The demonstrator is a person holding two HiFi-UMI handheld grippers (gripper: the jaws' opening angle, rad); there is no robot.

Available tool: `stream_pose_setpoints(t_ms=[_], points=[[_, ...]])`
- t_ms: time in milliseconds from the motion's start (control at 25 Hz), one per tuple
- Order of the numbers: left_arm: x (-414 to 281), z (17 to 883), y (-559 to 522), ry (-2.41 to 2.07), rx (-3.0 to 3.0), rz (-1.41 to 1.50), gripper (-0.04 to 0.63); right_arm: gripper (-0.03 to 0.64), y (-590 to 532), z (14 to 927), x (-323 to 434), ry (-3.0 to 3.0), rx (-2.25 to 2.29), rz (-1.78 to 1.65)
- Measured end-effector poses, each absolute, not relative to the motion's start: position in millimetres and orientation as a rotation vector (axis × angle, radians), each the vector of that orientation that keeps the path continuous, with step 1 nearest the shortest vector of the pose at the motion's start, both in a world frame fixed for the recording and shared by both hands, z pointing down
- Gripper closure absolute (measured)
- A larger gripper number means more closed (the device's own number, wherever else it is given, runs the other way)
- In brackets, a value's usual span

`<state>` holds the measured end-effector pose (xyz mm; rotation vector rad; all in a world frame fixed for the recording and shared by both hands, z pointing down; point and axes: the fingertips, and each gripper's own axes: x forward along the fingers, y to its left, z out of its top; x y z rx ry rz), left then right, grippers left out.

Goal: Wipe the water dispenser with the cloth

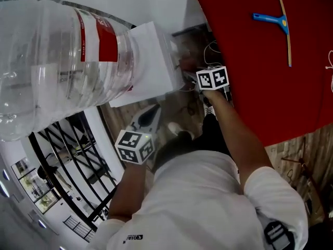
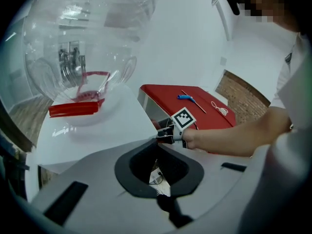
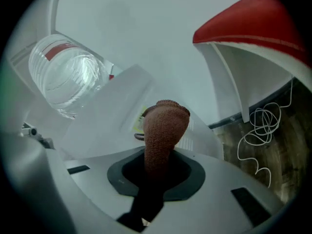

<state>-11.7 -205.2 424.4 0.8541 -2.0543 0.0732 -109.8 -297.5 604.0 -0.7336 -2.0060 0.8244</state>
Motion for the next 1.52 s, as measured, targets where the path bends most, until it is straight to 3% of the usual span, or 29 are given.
stream_pose_setpoints(t_ms=[320, 1000, 1240, 1520], points=[[-0.4, 463.6, -209.5, -1.957, 0.828, 0.098, 0.606, 0.558, -298.9, 707.5, -114.4, -1.905, -0.608, 0.862], [6.8, 520.1, -218.2, -1.846, 0.863, 0.181, 0.606, 0.558, -308.9, 839.1, -120.6, -1.851, -0.435, 0.831], [3.1, 514.4, -216.0, -1.86, 0.857, 0.151, 0.606, 0.558, -322.9, 813.4, -120.5, -1.92, -0.34, 0.804], [3.4, 503.2, -223.8, -1.872, 0.874, 0.131, 0.606, 0.558, -305.4, 684.0, -112.1, -2.038, -0.511, 0.832]])
